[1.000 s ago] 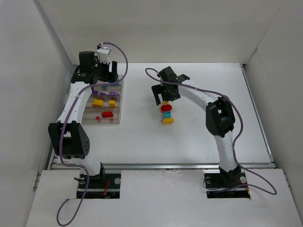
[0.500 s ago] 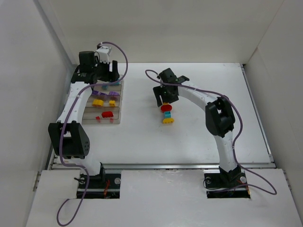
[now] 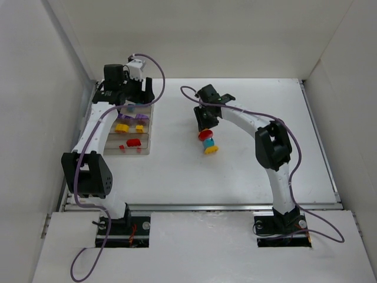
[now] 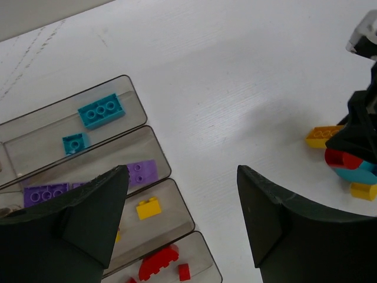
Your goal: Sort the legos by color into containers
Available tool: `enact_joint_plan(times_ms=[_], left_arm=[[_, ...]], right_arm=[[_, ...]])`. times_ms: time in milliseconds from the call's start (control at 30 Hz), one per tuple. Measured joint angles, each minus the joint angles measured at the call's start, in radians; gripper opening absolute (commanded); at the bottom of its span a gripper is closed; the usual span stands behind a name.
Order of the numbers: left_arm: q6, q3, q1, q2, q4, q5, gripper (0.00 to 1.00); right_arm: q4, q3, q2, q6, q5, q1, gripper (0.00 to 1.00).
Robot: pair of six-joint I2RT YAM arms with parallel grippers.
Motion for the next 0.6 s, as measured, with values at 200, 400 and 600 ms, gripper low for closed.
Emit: enact_joint_plan(times_ms=[200, 400, 600], left_arm=[[0.069, 0.0, -0.077, 0.0, -0.037, 0.05, 0.72], [0.121, -0.004, -0.114, -0.012, -0.071, 0.163, 1.0], [0.135, -0.005, -0.21, -0.019, -0.07, 0.223, 1.0]], right_arm=[[0.023, 0.01, -0.013, 0.033, -0.063, -0.018, 0.0], [0.112, -0.062, -0.151, 0.138, -0.12, -0.085, 0.0], [0.22, -0.09, -0.296, 0.227, -0.111, -0.113, 0.0]])
